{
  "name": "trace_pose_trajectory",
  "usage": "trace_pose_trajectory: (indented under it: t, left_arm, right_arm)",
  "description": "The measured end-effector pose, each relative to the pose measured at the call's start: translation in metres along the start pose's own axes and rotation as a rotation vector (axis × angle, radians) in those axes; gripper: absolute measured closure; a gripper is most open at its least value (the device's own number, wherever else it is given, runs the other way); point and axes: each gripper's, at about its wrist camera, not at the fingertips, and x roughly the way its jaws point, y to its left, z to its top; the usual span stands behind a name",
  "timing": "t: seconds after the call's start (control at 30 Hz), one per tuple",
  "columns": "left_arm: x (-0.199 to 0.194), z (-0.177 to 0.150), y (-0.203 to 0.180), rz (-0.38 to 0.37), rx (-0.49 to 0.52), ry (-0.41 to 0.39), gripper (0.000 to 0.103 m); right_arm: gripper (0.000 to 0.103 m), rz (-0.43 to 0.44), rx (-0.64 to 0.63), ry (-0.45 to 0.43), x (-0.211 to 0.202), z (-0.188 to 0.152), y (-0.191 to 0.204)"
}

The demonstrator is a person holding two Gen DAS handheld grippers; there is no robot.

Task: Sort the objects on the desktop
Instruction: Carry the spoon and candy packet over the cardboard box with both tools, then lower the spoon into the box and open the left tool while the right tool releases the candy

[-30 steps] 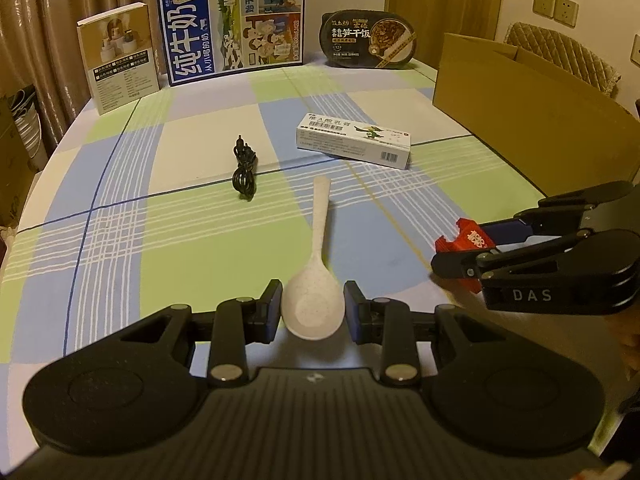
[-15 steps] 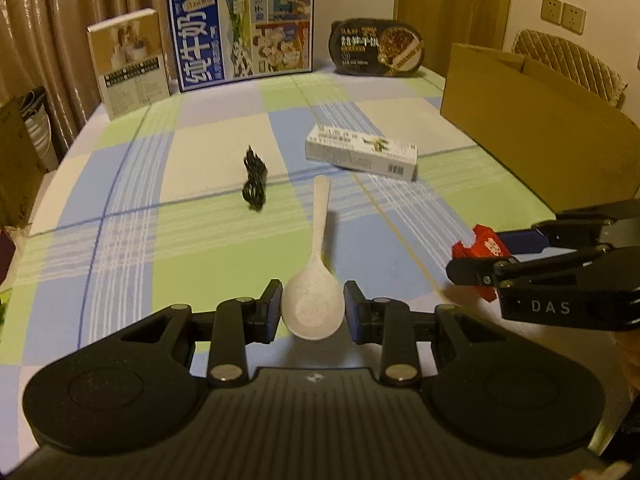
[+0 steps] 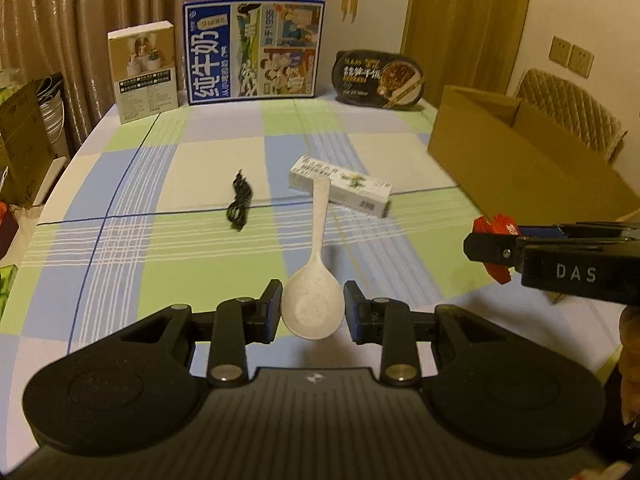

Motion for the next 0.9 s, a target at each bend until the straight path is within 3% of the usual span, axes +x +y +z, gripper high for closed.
trace_pose_trajectory:
  t: [0.23, 0.5, 0.9]
  left_arm:
    - [-0.020, 0.015, -0.030, -0.062, -0.038, -0.015, 0.076]
    - [-0.031, 0.042, -0.092, -0.127, 0.057, -0.056, 0.076]
    - [-0.018, 0.072, -0.188, -0.244, 0.140, -0.083, 0.076]
  right_arm:
    - [0.064, -0.026, 0.047, -0.075, -0.039, 0.020, -0.018]
    - [0.064, -0.135, 0.102, -0.171, -0.091, 0.042, -0.073]
    - [0.064, -0.264, 0.127, -0.186, -0.125, 0.045, -0.157]
